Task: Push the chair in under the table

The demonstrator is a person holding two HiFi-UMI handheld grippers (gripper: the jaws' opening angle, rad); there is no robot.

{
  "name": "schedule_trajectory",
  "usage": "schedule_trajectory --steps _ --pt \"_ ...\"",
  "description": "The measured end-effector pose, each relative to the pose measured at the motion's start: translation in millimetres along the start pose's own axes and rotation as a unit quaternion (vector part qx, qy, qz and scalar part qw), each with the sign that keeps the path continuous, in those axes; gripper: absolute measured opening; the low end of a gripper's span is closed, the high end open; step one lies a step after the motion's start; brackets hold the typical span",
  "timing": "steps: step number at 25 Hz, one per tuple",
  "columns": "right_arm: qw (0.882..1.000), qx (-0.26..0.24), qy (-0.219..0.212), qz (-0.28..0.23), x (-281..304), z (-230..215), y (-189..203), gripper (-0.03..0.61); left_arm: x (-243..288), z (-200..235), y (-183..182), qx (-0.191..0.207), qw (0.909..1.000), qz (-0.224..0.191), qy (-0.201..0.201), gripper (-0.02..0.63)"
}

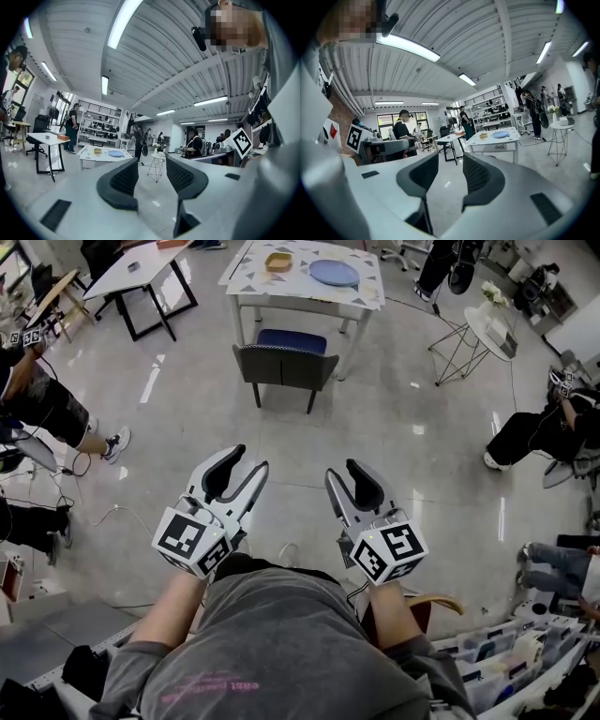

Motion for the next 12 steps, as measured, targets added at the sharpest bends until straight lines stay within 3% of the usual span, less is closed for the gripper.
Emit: schedule_trajectory --steps 12 --pt "1.0 0.014 0.002 0.004 -4 -33 6 0.146 25 -4 2 0.0 1.0 0.005 -0.008 0.183"
Point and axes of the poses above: the fingertips, and each gripper's own axes: x forward along the fingers, z to its left, y out of its underside, the point moved 8 cm from there along -x, backward along the fingers, and after that the axes turned 11 degrees about -y, right-handed, at the moved point
